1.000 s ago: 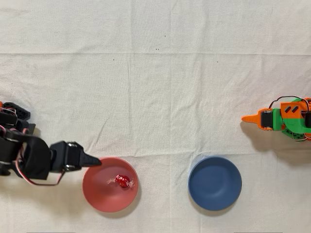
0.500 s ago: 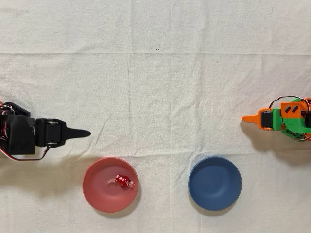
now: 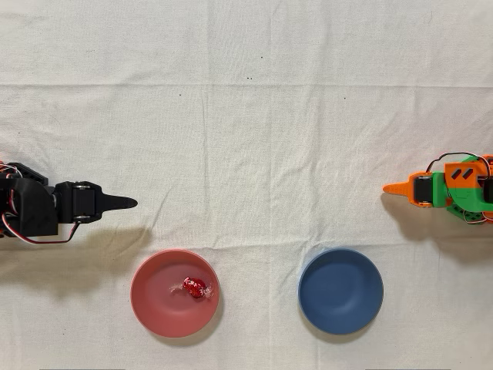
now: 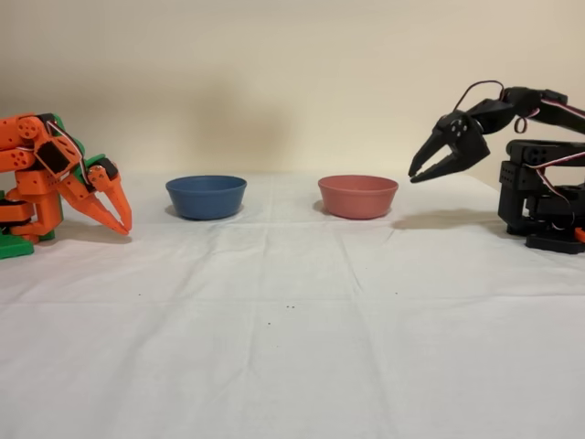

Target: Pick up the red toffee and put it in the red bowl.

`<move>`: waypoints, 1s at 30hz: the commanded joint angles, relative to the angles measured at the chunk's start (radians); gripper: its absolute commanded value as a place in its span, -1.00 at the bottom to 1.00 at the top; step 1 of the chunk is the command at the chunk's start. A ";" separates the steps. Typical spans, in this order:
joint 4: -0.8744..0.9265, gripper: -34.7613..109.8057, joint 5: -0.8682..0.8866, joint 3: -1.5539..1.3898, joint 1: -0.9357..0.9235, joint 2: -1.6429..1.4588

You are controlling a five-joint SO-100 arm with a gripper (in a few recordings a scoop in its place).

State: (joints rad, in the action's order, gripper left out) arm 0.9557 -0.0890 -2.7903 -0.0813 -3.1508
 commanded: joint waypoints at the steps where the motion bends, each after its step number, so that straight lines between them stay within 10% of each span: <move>1: -0.021 -0.51 -0.017 -0.026 0.009 -0.064; 30: -0.071 -0.51 0.077 -0.273 0.048 -0.066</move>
State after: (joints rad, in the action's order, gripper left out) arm 0.8682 0.0322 -3.0419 -0.0215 -3.1999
